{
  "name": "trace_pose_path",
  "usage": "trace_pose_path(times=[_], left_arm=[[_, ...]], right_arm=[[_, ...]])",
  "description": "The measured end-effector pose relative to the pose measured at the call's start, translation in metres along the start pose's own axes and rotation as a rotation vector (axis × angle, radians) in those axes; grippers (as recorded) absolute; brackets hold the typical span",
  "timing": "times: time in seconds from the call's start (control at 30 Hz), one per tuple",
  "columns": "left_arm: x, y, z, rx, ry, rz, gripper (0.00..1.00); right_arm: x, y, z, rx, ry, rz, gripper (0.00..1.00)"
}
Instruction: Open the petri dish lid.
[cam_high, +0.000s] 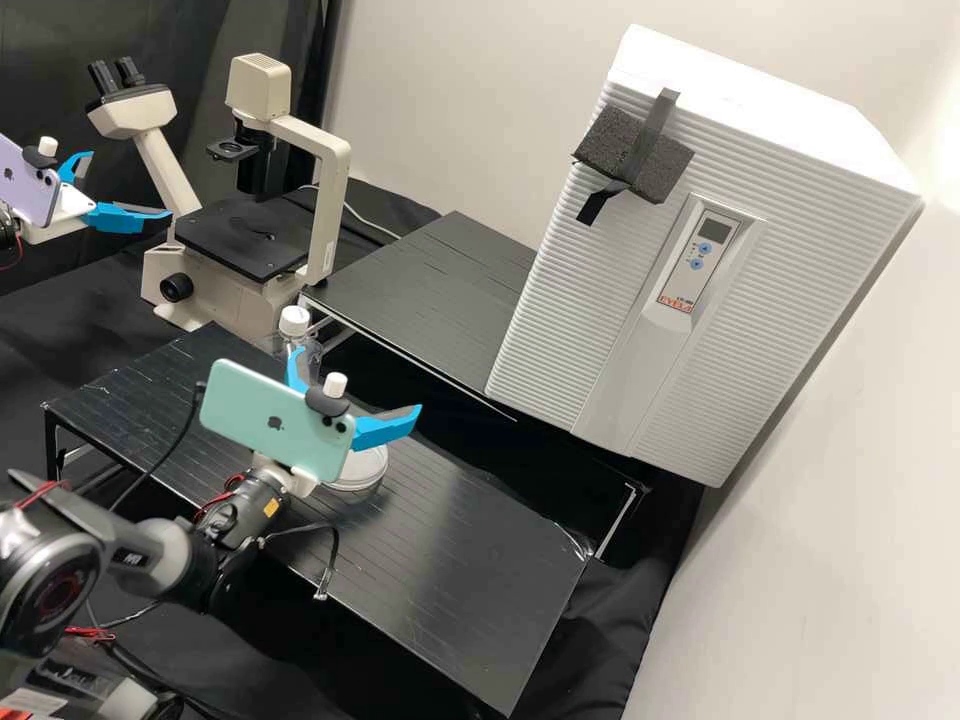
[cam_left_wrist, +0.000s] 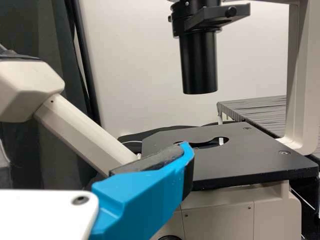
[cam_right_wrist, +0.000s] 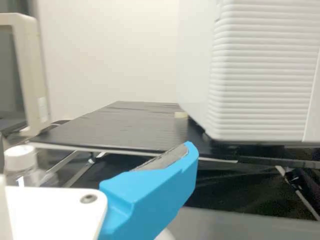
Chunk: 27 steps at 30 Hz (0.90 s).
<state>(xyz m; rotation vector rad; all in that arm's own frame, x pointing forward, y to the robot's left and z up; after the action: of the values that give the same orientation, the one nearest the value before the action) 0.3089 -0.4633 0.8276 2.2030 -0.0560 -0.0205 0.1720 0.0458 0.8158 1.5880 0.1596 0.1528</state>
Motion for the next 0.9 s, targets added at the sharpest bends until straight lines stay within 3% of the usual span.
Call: trace_pose_path(times=[0.33, 0.6, 0.9], left_arm=[[0.0, 0.0, 0.0, 0.0, 0.0, 0.0, 1.0], [0.0, 0.0, 0.0, 0.0, 0.0, 0.0, 1.0], [0.0, 0.0, 0.0, 0.0, 0.0, 0.0, 1.0]], right_arm=[[-0.014, -0.003, -0.017, -0.016, 0.085, 0.011, 1.0], [-0.013, -0.001, -0.013, -0.049, 0.026, 0.061, 1.0], [-0.012, 0.002, -0.007, -0.056, -0.015, 0.077, 1.0]])
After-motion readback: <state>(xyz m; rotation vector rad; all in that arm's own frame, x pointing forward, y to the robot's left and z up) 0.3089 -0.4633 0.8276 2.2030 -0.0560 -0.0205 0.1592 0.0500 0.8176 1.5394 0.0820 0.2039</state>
